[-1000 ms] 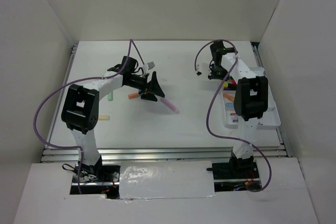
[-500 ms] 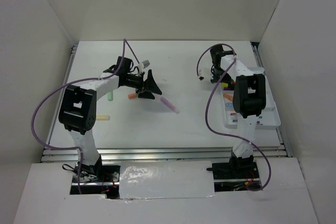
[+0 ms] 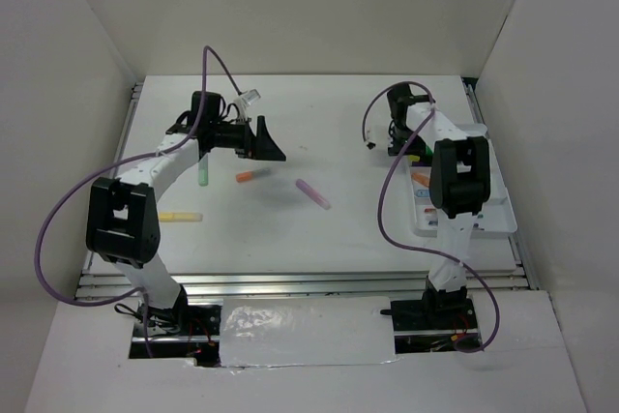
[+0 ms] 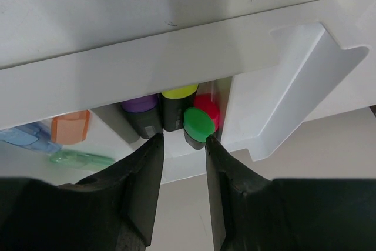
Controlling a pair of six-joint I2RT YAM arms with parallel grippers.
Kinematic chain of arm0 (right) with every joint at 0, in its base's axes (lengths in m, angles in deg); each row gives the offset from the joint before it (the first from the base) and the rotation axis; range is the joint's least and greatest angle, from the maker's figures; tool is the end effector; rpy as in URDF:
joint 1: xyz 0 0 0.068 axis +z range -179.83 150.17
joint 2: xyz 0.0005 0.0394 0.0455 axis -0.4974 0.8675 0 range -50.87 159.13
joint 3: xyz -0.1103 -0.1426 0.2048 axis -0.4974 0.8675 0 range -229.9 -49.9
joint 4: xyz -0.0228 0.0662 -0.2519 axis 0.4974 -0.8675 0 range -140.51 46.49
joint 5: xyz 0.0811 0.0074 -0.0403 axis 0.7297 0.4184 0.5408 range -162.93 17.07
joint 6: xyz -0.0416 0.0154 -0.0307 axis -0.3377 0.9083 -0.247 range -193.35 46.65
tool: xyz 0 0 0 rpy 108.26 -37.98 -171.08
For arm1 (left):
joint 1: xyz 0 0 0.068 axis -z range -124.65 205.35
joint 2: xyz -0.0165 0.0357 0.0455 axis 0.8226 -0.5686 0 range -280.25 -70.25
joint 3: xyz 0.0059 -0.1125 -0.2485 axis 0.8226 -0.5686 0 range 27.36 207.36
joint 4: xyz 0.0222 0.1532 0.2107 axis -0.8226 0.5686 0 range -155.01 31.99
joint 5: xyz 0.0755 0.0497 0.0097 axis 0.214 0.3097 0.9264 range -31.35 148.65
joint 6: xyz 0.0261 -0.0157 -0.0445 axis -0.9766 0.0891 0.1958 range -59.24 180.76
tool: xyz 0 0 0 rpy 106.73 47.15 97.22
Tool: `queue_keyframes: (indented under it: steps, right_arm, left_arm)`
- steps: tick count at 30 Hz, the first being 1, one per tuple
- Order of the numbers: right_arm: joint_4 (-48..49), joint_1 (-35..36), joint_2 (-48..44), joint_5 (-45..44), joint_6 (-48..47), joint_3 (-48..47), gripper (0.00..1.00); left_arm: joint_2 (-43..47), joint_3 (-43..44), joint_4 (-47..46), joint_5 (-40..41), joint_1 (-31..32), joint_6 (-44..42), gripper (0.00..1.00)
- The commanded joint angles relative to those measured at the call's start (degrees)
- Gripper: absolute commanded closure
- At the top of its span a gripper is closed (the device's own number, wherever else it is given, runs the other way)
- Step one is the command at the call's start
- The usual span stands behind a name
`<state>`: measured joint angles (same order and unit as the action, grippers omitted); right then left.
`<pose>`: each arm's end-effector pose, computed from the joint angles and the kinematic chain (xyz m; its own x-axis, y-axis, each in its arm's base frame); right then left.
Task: Sort the stationery into containers
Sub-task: Place the stationery into the container, then grab a piece of stationery with the left arm
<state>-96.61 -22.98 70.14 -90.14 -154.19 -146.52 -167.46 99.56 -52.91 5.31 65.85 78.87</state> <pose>0.4255 0.0404 0.1878 -0.1047 -0.9624 0.2508 -0.9649 0.0372 -0.2599 0.3650 -0.0966 0.2688 -0.7932 -0.0418 -0.6075 0.5169 0.4814 -0.7079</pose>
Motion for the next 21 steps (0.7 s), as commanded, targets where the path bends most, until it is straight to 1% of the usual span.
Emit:
queue_keyframes:
  steps: [1,3,4,5,6,7,8,9,10,12,13,14,15,17,18,20,21]
  right_arm:
    - [2.30,0.09,-6.21,1.82,0.32,-0.41,0.58]
    - [1.86,0.79,-8.15,5.86,2.08,-1.90,0.59]
    - [0.64,0.88,-10.33,7.79,4.70,-4.08,0.60]
    - [0.37,1.14,-11.66,12.25,6.29,-5.15,0.60]
    - [0.28,1.15,-13.15,14.64,7.96,-6.03,0.61]
    - [0.28,1.23,-16.30,16.84,11.46,-6.56,0.61]
    - [0.80,1.15,-18.16,21.73,13.06,-6.22,0.61]
    - [1.68,1.06,-20.53,23.70,14.55,-5.43,0.61]
    - [4.99,0.62,-25.34,25.72,17.96,-2.29,0.61]
    - [9.75,-0.17,-30.98,30.98,21.93,2.20,0.62]
    - [13.95,-1.04,-36.41,33.01,25.69,7.01,0.61]
    - [15.12,-1.66,-38.98,37.03,26.69,9.23,0.61]
    - [16.70,-2.01,-43.71,38.21,28.35,13.34,0.60]
    - [17.68,-1.93,-47.43,39.09,30.20,16.97,0.58]
    - [18.46,-1.84,-50.84,39.53,32.82,20.03,0.58]
    - [18.21,-1.93,-54.64,40.24,37.93,22.95,0.53]
    - [17.69,-1.93,-55.61,40.67,39.43,23.66,0.51]
  left_arm:
    - [-0.61,2.50,3.81,-2.12,-0.92,-6.85,0.01]
    - [-0.35,2.94,5.12,1.64,-0.66,-9.74,0.01]
    - [-0.18,3.20,6.00,3.32,-0.05,-11.59,0.01]
    - [-0.09,3.90,7.75,4.99,0.30,-15.87,0.01]
    - [0.26,4.08,8.55,7.35,1.00,-17.39,0.01]
    - [1.05,4.17,9.17,12.94,2.32,-21.41,0.01]
    - [1.32,4.43,9.95,14.39,2.85,-27.10,0.01]
    - [1.67,4.87,12.05,14.93,3.29,-30.47,0.01]
    - [2.45,5.05,12.77,16.15,4.25,-36.07,0.01]
    - [3.69,4.70,13.65,17.74,4.96,-40.50,0.01]
    - [4.74,4.53,13.74,18.62,5.49,-44.26,0.01]
    - [5.27,4.09,13.74,18.80,5.75,-46.04,0.01]
    - [5.80,3.91,14.18,18.63,6.11,-50.32,0.01]
    - [5.98,3.73,16.45,14.51,6.02,-57.71,0.01]
    - [5.63,3.99,19.69,13.10,6.11,-65.75,0.01]
    - [4.14,4.78,22.08,10.72,6.81,-71.69,0.01]
    - [3.26,5.48,24.44,10.54,7.16,-76.51,0.01]
